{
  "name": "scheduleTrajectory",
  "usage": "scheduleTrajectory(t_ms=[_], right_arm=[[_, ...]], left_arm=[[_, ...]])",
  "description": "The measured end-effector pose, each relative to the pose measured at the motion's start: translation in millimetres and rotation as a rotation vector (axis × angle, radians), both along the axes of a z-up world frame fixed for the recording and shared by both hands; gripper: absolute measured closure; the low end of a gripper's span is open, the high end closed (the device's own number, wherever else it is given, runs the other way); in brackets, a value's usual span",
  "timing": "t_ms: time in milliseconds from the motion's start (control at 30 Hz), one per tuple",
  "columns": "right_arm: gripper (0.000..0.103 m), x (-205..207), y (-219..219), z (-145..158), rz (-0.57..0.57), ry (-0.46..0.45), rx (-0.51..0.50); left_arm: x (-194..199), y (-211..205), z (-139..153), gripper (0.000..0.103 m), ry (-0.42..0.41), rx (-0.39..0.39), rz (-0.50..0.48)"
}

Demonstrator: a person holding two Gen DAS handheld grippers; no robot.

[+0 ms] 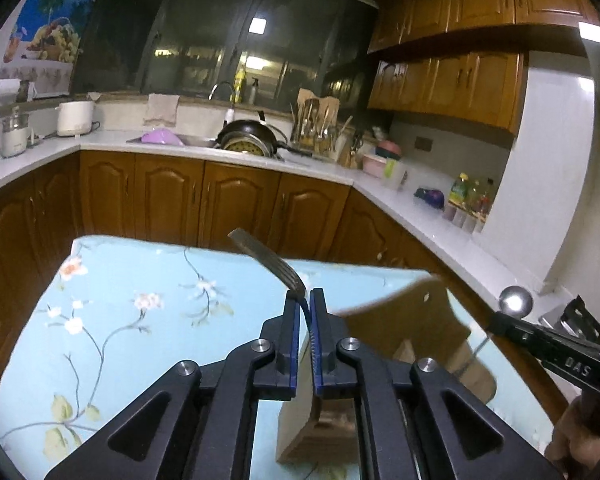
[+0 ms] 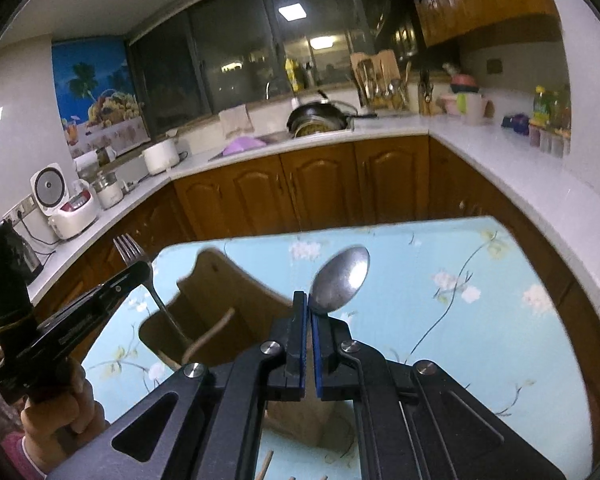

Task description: Organize utensils

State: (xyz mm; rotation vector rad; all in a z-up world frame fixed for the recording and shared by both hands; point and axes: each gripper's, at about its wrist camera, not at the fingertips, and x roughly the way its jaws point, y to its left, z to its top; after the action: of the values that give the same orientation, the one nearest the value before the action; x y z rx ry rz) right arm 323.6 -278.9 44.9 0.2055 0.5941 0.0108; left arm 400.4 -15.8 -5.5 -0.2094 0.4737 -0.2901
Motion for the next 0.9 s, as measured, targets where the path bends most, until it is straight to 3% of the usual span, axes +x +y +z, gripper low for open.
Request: scheduleTrajectory(t_ms=[167,467,600,700,733,800,900], right_arm=[[0.101,2.7,2.7,-13.5,0.022,0.034,0.02],[0.1,1.8,1.5,-10.8,0.014,0.037,0.029],[0.095,1.7,2.1,-9.1,0.006,0.034,0.033],[0.091,0.6,-1.6,-8.4,0.007,0.035,0.061],[0.087,-0.2,-3.2,-8.2,0.005,0.034,0.064],[0.065,-4.6,-4.4,-5.2,0.005,0.03,0.078],[0.058,-16.0,-7.5,-1.6,0.0,0.01,0.096]], left_arm=[[-0.1,1.9,12.5,0.098,0.008,0.028,-0.031],[9.1,4.5,17.5,0.097,0.048,0.029,-0.043],[13.0,6.6,19.9,0.097,0.056,0.031,-0.043],[14.9,9.0,23.7,0.082,0.068,0.034,-0.024],[14.4,10.8,25.2,0.072,0.067,0.03,-0.01],[11.2,16.0,28.1,0.067,0.068,0.007,0.009],[2.2,19.2,29.9,0.058,0.073,-0.013,0.024]])
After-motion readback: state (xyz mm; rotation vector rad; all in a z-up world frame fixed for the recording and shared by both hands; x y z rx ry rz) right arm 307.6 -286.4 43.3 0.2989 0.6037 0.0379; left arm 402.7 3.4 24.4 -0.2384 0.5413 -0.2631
